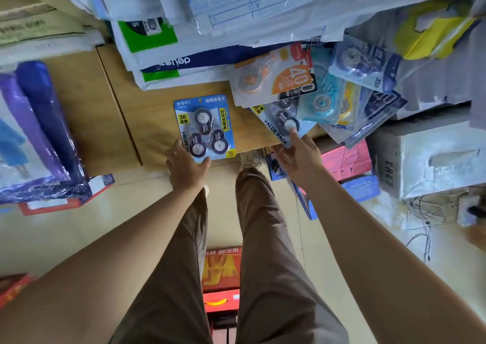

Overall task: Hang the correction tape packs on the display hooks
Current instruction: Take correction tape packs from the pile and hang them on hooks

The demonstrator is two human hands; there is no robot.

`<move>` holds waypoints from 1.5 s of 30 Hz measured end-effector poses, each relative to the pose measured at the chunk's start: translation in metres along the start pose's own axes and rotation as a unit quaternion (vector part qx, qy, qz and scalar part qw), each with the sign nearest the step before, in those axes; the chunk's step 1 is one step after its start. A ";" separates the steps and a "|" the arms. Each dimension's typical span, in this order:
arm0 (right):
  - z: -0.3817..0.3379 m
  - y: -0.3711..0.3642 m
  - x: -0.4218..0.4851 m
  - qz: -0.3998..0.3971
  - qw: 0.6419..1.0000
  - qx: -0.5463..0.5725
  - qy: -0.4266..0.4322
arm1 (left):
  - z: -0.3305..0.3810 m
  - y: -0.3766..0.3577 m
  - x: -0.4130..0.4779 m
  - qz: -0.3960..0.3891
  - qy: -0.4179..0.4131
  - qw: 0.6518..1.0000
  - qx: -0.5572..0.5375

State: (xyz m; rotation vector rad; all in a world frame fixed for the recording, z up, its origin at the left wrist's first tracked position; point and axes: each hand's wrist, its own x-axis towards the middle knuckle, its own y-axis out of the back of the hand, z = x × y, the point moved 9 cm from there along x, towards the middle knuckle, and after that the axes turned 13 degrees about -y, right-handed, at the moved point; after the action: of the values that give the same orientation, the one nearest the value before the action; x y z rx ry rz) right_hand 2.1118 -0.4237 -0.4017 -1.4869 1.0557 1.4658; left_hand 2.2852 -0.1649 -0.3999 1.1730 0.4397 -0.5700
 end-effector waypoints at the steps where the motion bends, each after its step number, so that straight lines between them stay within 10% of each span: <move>1: 0.002 -0.002 -0.002 -0.007 1.000 -0.009 -0.006 | -0.005 -0.005 -0.004 -0.011 0.024 1.000 -0.010; 25: 0.047 0.023 -0.067 0.074 0.971 -0.204 0.102 | -0.053 -0.009 -0.013 0.108 0.201 0.944 -0.237; 31: 0.040 0.009 -0.065 0.084 0.955 -0.249 0.135 | -0.069 -0.036 -0.037 0.090 0.386 0.809 -0.434; 45: 0.026 0.003 -0.087 0.123 0.907 -0.350 0.199 | -0.074 -0.017 -0.051 0.057 0.269 0.808 -0.521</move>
State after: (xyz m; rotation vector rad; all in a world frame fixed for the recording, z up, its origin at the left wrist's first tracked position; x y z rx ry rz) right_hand 2.1012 -0.3973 -0.3155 -2.3026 1.0236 1.8903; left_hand 2.2328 -0.0908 -0.4064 0.2469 1.0009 0.1738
